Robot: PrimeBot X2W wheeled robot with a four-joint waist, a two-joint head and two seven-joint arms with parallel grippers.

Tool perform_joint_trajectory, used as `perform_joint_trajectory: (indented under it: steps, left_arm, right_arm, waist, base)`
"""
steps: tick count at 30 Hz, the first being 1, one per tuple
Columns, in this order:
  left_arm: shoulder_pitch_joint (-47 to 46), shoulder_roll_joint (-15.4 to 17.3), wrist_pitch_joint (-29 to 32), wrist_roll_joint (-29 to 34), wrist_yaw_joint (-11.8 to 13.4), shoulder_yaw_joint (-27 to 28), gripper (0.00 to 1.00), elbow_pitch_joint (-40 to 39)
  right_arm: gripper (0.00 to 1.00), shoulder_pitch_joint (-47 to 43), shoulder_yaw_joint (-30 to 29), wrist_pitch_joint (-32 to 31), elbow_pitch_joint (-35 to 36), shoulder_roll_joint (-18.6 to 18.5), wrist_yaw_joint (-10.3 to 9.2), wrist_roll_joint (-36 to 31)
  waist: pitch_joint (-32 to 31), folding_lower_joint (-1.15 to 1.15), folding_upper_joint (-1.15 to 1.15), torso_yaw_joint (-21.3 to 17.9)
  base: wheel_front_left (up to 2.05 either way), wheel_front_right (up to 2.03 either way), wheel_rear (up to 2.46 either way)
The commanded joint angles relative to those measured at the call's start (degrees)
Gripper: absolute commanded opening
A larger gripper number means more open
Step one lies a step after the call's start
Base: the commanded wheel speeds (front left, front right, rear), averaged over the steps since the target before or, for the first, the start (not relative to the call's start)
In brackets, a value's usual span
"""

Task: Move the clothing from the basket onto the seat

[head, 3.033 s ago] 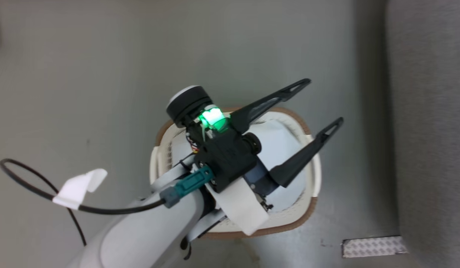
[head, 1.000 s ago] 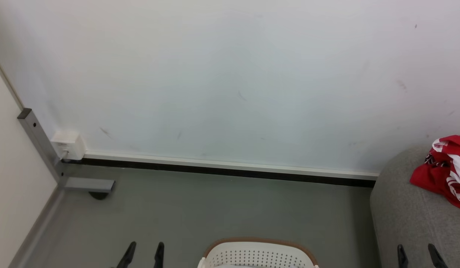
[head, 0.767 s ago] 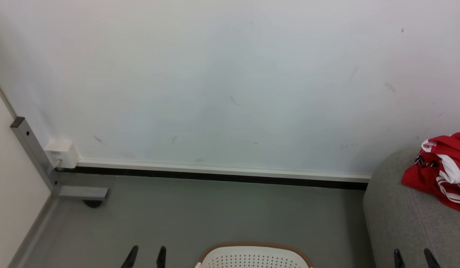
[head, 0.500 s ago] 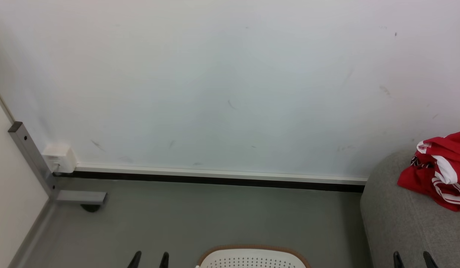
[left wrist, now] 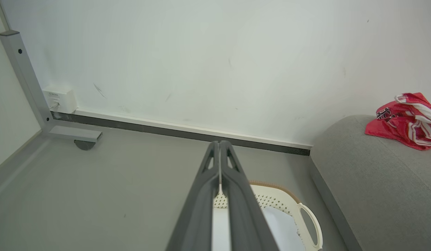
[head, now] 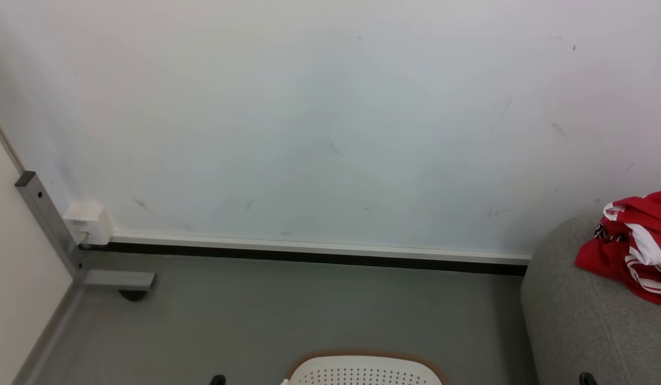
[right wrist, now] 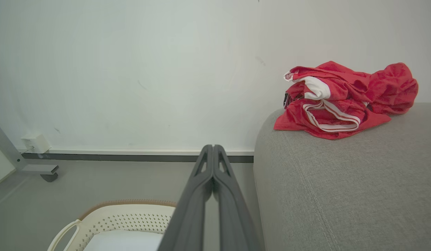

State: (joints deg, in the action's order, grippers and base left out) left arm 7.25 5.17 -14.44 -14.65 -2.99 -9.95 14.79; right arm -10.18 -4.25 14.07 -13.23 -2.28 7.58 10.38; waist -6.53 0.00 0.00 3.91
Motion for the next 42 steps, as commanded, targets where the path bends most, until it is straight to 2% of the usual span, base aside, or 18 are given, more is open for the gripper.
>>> perform_joint_trajectory:
  steps: [1,22,42]
  left_arm:
    - [-1.39,0.06,0.74,-2.74,-0.26,0.93,0.00,-0.67]
    - [-4.71,-0.57,6.14,-23.21,-1.44,5.08,0.00,-0.96]
    - [-7.30,-1.05,10.33,-38.58,-2.33,8.33,0.00,-0.97]
  right_arm:
    - [0.00,1.52,-0.55,-0.75,0.47,-0.40,0.00,2.90]
    - [0.00,5.38,-0.75,-5.88,0.63,-0.51,-0.03,24.57]
    - [0.00,8.68,-1.19,-10.04,0.26,-0.62,-0.05,40.72]
  waist:
    - [0.10,0.00,0.00,-0.08]
    - [1.25,0.00,0.00,-0.74]
    - [2.34,0.00,0.00,-1.37]
  base:
    - [0.00,0.00,0.00]
    - [0.00,0.00,0.00]
    - [0.00,0.00,0.00]
